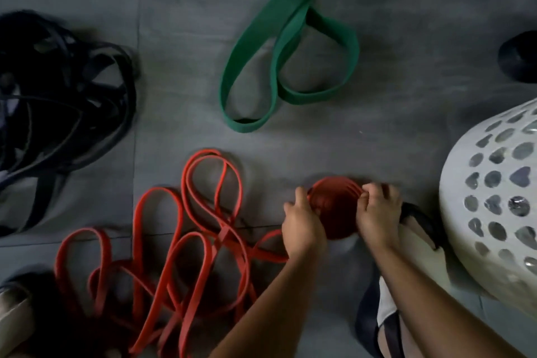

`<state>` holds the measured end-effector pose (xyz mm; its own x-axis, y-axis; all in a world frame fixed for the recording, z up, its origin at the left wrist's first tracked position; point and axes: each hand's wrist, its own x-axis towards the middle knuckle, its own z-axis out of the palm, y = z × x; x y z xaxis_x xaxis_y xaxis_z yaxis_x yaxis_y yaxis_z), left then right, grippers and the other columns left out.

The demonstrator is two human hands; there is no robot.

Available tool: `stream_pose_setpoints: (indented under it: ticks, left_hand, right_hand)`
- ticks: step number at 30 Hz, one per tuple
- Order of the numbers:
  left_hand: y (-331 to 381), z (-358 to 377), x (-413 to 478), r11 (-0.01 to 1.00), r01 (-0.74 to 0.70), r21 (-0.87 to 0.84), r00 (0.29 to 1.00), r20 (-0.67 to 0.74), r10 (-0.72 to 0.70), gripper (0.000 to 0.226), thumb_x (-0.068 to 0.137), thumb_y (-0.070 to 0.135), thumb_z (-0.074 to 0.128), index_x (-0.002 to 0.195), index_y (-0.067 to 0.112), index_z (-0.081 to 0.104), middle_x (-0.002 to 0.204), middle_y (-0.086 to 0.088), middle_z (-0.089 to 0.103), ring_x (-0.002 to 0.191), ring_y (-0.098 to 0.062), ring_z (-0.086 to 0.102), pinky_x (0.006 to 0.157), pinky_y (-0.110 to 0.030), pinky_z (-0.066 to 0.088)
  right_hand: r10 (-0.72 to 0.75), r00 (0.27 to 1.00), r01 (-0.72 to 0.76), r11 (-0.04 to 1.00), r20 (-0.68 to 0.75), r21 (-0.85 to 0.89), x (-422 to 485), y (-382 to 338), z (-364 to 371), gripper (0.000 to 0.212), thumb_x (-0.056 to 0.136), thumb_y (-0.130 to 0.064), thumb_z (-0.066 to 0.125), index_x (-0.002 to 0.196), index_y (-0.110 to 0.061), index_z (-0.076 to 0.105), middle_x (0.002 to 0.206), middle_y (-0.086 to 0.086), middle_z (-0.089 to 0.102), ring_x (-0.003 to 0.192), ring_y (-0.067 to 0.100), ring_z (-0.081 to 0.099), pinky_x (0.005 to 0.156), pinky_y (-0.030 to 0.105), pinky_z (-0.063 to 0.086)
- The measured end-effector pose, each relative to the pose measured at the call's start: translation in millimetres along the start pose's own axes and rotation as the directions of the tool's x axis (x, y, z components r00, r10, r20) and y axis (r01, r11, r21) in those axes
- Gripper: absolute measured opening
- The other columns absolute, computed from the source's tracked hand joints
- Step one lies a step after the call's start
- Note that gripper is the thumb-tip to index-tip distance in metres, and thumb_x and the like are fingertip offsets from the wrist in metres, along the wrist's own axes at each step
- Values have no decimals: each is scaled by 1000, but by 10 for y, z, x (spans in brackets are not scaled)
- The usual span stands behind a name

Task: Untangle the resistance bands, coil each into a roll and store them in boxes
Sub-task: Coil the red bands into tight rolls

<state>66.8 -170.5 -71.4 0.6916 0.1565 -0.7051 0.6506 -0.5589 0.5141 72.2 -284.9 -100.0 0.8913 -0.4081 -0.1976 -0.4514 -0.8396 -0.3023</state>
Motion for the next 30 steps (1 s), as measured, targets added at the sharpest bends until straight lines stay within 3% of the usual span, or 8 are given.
stream_pose_setpoints:
  ticks: [3, 6, 14, 19, 21, 24, 27, 30]
  left_hand:
    - [80, 82, -79, 1000, 11, -11, 1000, 15, -11, 40, 86, -1, 33, 121, 17, 40, 101, -7, 32, 96, -40, 56, 80, -35, 42]
    - [73, 170, -209, 996, 23, -88, 999, 38, -19, 51, 86, -2, 31, 130, 23, 38, 120, -11, 33, 96, -38, 56, 86, -34, 41]
    - [-91, 141, -326, 975, -136, -174, 981, 114, 157, 72, 78, -10, 36, 143, 19, 24, 115, -5, 28, 102, -34, 51, 88, -27, 39]
    - [-177, 169, -314, 975, -141, -170, 966, 192, 173, 71, 82, -4, 45, 145, 20, 23, 123, -6, 31, 114, -29, 47, 94, -19, 33]
    - [-187, 108, -311, 977, -158, -144, 957, 220, 187, 70, 83, 0, 49, 145, 19, 22, 132, -10, 32, 118, -29, 45, 95, -21, 33]
    - [-224, -17, -283, 974, -209, -87, 944, 243, 224, 67, 84, 3, 51, 144, 16, 25, 138, -10, 34, 124, -28, 42, 98, -25, 33]
    - [-257, -132, -286, 971, -221, -96, 940, 243, 238, 59, 83, 3, 52, 139, 11, 36, 137, -13, 41, 123, -29, 45, 99, -26, 33]
    - [-316, -359, -308, 953, -246, -175, 959, 98, 265, 43, 83, 2, 49, 126, 6, 51, 124, -17, 51, 110, -30, 54, 93, -22, 35]
  right_hand:
    - [47, 995, -17, 952, 92, -307, 45, 30, -100, 22, 87, -10, 45, 105, -5, 56, 115, 25, 46, 107, 40, 41, 91, 44, 31]
    - [22, 994, 22, 911, 102, -412, 132, 100, -151, 22, 90, -9, 44, 108, -2, 55, 114, 26, 52, 106, 41, 47, 88, 44, 35]
    - [24, 992, 21, 938, 125, -347, 147, 122, -162, 24, 89, -9, 46, 106, 7, 53, 112, 31, 52, 105, 45, 50, 87, 47, 38]
    - [190, 977, -196, 979, 94, 56, 285, 96, -292, 53, 79, -28, 27, 106, 4, 59, 117, 29, 55, 113, 39, 42, 96, 37, 31]
    - [203, 977, -210, 969, 68, 130, 333, 30, -348, 46, 83, -23, 29, 108, 4, 57, 119, 29, 53, 115, 39, 41, 97, 37, 31]
    - [187, 980, -193, 977, 70, 93, 296, -136, -338, 33, 89, -15, 40, 117, -3, 53, 127, 26, 45, 119, 40, 39, 101, 45, 32]
    - [177, 979, -175, 984, 102, -25, 208, -223, -307, 39, 87, -11, 46, 126, -9, 45, 135, 23, 35, 126, 40, 31, 103, 48, 26]
    - [179, 981, -178, 984, 71, -18, 172, -239, -328, 44, 85, -7, 48, 129, -6, 42, 136, 25, 33, 126, 41, 31, 103, 48, 26]
